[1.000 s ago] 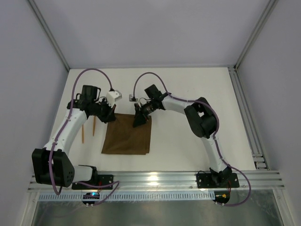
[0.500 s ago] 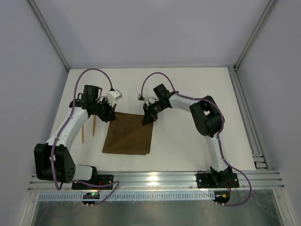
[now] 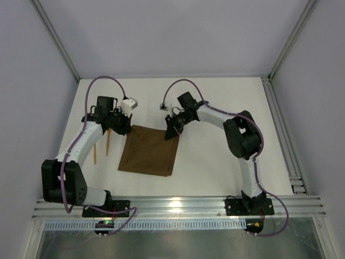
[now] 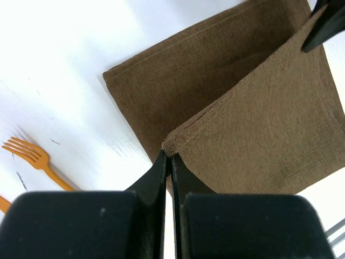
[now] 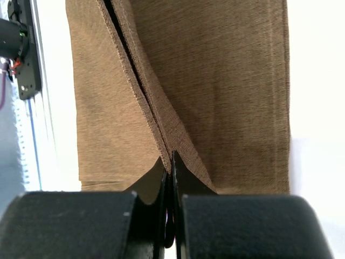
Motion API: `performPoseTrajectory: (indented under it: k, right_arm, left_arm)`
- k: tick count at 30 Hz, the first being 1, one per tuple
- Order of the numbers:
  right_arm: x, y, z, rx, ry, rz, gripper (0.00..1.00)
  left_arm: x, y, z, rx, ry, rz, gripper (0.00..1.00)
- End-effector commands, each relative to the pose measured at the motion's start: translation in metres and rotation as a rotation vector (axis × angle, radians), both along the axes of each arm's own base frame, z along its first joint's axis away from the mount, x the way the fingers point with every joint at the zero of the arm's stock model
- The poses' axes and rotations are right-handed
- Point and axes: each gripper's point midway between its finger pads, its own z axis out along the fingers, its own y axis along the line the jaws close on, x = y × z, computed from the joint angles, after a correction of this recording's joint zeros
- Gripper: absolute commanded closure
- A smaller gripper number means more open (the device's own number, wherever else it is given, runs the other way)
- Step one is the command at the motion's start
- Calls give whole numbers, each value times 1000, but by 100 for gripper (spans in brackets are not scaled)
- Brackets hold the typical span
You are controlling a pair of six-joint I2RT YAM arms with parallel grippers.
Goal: Fold the napkin into a case and place the utensils inside
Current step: Fold the rectangle-folded napkin at the center of the board.
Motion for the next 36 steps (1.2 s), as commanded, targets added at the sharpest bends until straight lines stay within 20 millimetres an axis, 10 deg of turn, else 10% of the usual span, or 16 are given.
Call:
performPoseTrajectory:
  k: [1, 12, 33, 36]
  right_arm:
    - [4, -13, 24, -74, 29, -83, 97]
    - [-3, -39, 31, -212, 67, -235, 97]
    - [98, -86, -13, -445, -141, -587, 94]
    - [107, -84, -12, -421, -174, -599, 81]
  left_arm:
    - [20, 7, 7, -12, -65, 72, 100]
    - [32, -5, 9, -85, -51, 99, 100]
    - [87, -6, -57, 37, 30, 273, 95]
    - [92, -15, -59, 45, 3, 250, 88]
